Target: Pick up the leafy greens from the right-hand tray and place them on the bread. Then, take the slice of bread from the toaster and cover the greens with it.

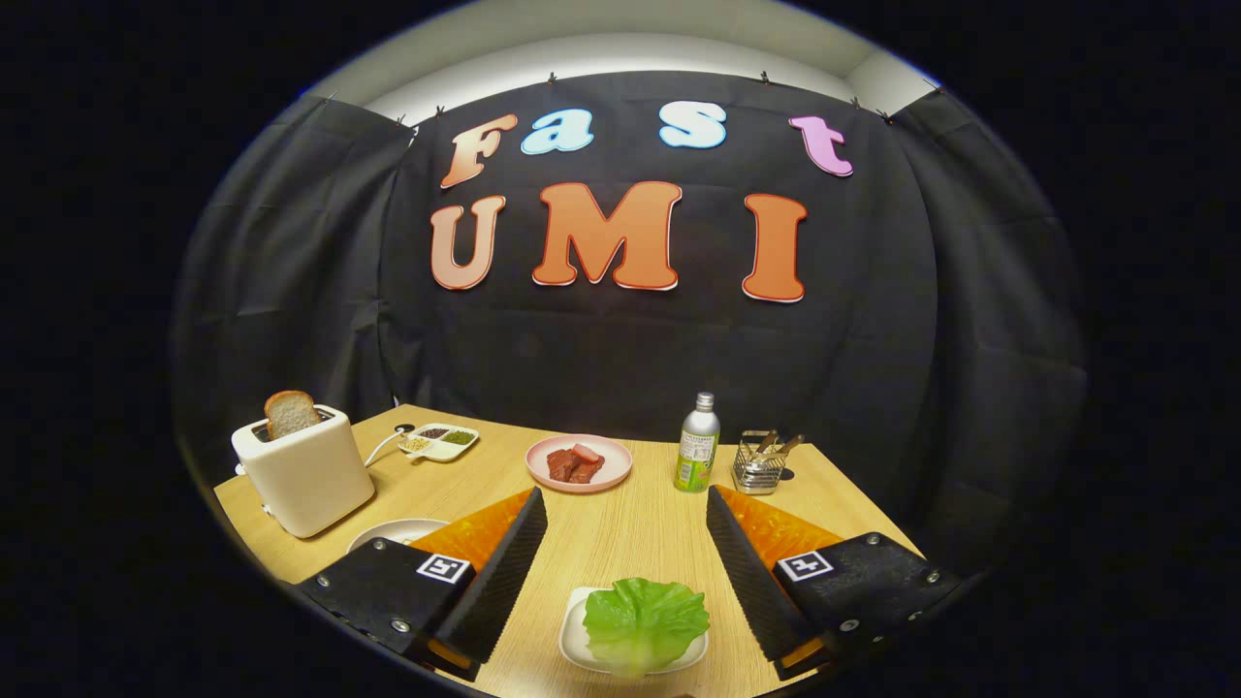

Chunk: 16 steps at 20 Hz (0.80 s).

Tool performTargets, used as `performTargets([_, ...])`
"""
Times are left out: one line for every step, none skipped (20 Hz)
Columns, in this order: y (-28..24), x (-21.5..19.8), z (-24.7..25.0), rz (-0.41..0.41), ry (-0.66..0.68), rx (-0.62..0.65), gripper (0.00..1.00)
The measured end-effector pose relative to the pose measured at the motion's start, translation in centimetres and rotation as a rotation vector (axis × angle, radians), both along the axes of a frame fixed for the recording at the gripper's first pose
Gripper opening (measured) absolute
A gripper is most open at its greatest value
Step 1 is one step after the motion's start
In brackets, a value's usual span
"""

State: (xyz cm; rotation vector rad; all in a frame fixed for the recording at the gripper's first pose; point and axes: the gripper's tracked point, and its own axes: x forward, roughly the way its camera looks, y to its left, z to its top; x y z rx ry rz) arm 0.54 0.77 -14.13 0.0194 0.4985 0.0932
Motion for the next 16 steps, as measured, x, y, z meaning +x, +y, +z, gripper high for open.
performTargets([-0.2,0.0,-0.8,0.001,0.03,-0.01,0.99])
performTargets([-0.3,-0.2,-1.8,0.002,0.067,-0.022,0.99])
performTargets([-0.4,-0.4,-2.8,0.005,0.106,-0.031,0.99])
performTargets([-0.4,-0.6,-3.9,0.012,0.148,-0.036,0.99])
performTargets([-0.3,-0.8,-5.0,0.022,0.189,-0.038,0.99])
performTargets([-0.1,-1.0,-6.1,0.035,0.232,-0.039,0.99])
performTargets([0.0,-1.5,-7.4,0.046,0.283,-0.041,0.99])
performTargets([0.0,-1.8,-8.6,0.054,0.333,-0.038,0.99])
performTargets([0.2,-2.0,-9.5,0.057,0.375,-0.034,0.99])
performTargets([0.2,-2.3,-10.6,0.058,0.415,-0.034,0.99])
performTargets([0.2,-2.6,-11.4,0.06,0.453,-0.041,0.99])
performTargets([0.1,-2.9,-12.2,0.063,0.487,-0.046,0.99])
performTargets([0.2,-3.1,-12.9,0.074,0.518,-0.045,0.99])
performTargets([0.4,-3.1,-13.5,0.078,0.535,-0.037,0.99])
performTargets([0.4,-3.2,-14.2,0.08,0.563,-0.038,0.99])
performTargets([0.3,-3.6,-15.0,0.079,0.597,-0.042,0.99])
